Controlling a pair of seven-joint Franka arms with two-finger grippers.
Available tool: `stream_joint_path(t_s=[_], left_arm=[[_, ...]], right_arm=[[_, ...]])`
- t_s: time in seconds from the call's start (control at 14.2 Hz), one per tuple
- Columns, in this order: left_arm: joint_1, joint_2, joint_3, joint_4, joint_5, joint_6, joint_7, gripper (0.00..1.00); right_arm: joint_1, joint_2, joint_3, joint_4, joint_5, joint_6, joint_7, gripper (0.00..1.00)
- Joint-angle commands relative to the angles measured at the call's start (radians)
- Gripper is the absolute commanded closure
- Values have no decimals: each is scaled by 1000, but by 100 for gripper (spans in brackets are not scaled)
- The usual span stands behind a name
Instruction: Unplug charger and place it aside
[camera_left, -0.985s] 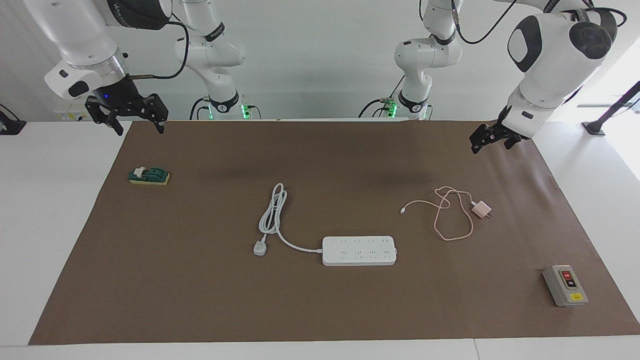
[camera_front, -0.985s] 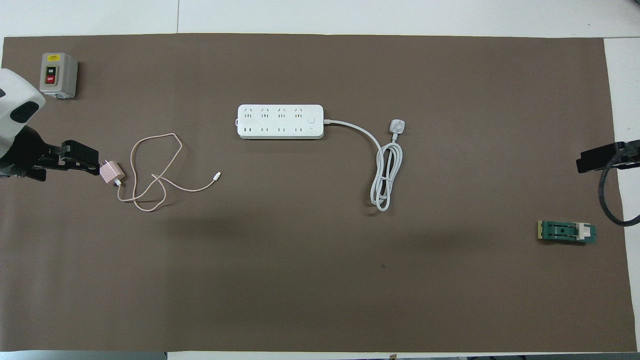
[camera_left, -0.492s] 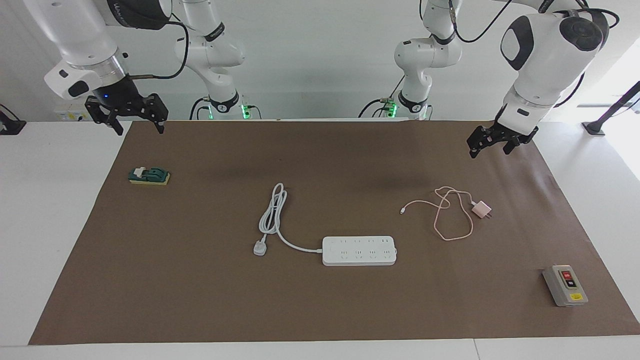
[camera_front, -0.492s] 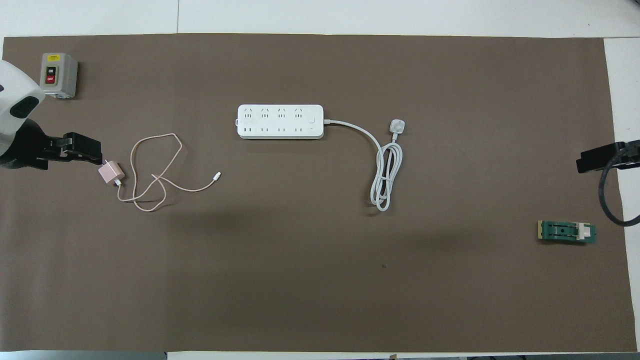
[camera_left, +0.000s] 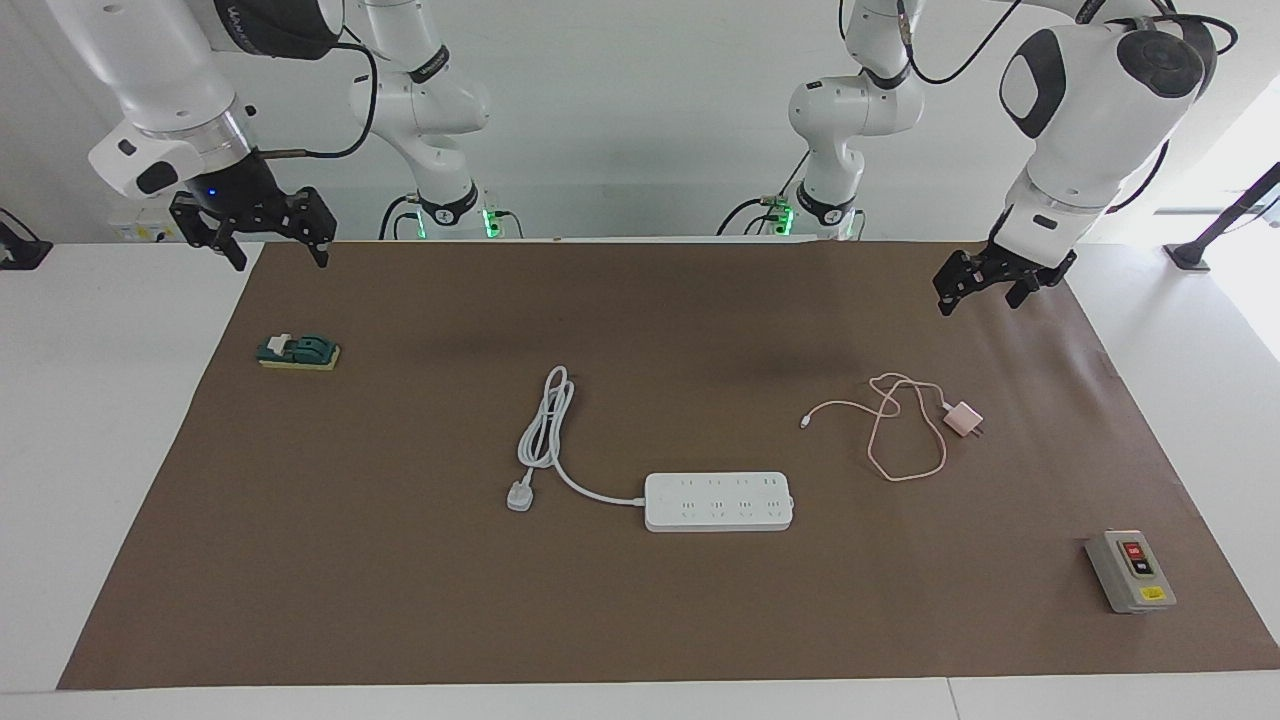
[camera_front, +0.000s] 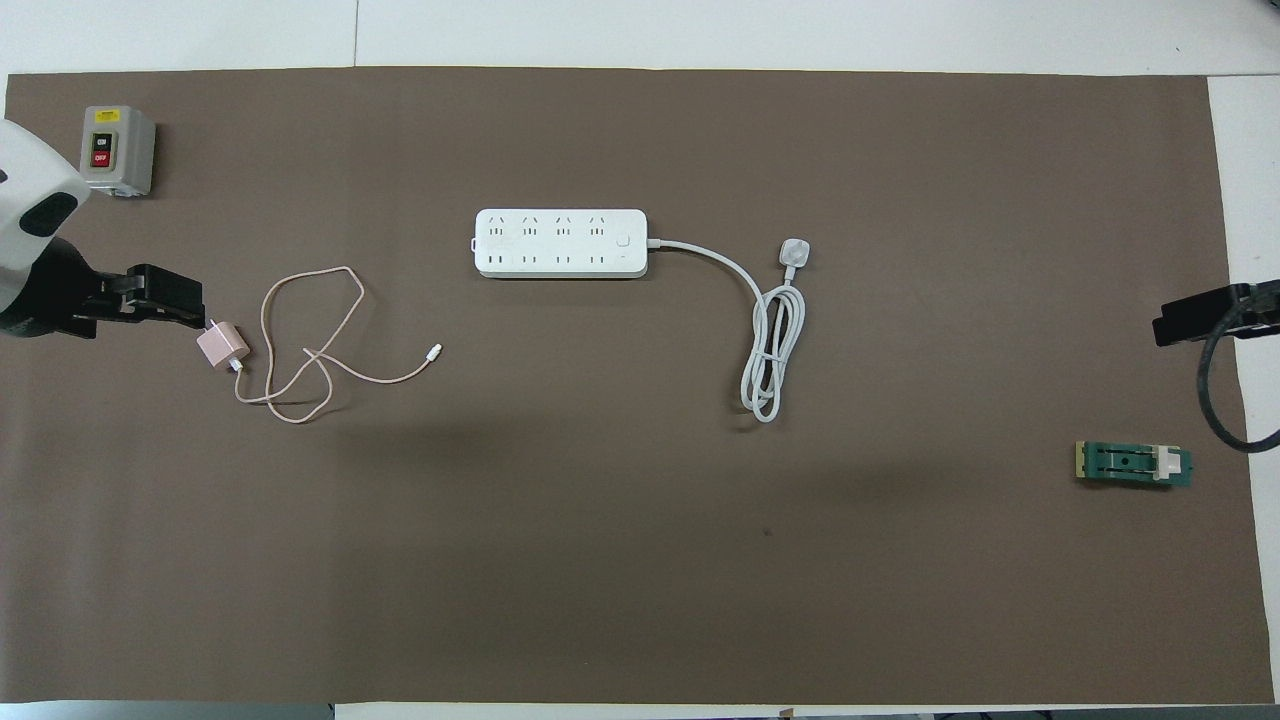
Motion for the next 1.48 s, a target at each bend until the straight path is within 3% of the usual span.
stream_joint_path(t_s=[0.0, 1.41], left_arm=[[-20, -27, 10, -31, 5, 7, 6, 0], [-22, -27, 10, -27, -33, -39, -3, 0]], right_arm=[[-13, -19, 11, -16, -4, -9, 13, 0], [-13, -19, 11, -16, -4, -9, 13, 0]])
